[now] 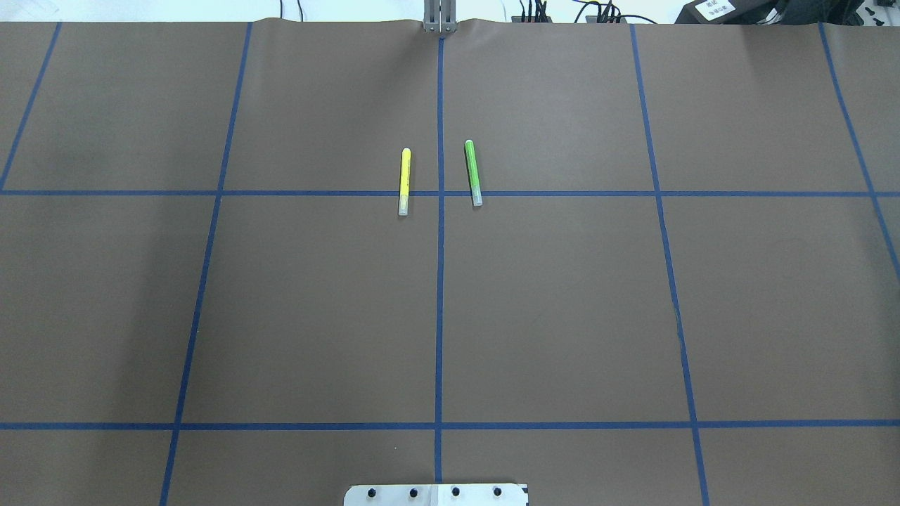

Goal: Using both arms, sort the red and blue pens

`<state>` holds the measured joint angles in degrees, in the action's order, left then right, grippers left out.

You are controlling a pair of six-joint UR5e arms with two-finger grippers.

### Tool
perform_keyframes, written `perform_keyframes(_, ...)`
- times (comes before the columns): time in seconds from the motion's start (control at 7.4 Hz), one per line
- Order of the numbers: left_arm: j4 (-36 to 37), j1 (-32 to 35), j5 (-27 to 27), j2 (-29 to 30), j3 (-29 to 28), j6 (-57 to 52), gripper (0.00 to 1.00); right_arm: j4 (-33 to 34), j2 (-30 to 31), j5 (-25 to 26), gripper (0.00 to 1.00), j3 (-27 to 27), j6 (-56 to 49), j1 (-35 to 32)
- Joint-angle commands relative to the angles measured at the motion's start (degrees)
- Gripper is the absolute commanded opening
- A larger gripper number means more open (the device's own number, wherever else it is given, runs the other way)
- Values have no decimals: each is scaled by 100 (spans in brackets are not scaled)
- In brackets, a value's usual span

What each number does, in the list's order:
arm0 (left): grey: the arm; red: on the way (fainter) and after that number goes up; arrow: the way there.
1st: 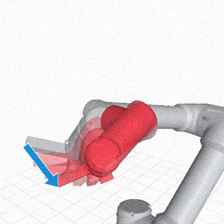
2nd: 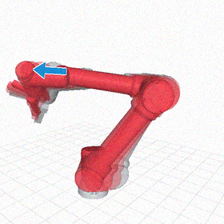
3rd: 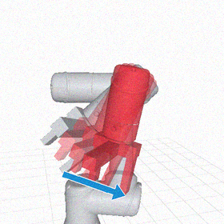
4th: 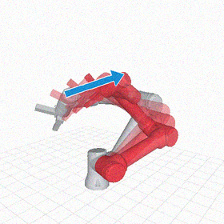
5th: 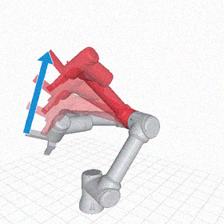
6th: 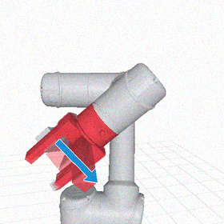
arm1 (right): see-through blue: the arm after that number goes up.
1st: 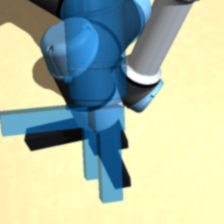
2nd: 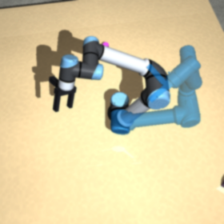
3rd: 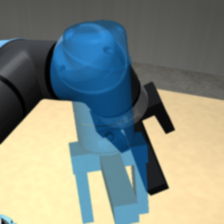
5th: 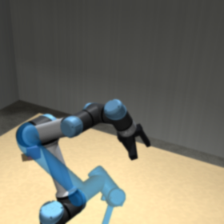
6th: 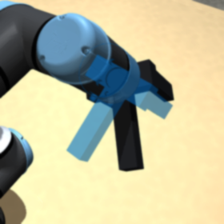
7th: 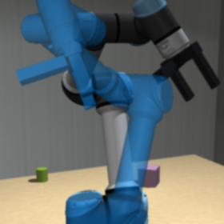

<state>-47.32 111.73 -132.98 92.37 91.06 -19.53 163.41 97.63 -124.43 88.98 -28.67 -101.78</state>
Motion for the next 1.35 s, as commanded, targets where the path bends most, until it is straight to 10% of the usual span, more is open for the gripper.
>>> perform_keyframes(0.0,-811,-431,-359,166,52,28,100,173,89,925,0,-38,-121,-691)
perform_keyframes(1.22,-1112,-872,-536,457,341,28,100,52,845,1448,0,-478,-596,-1064)
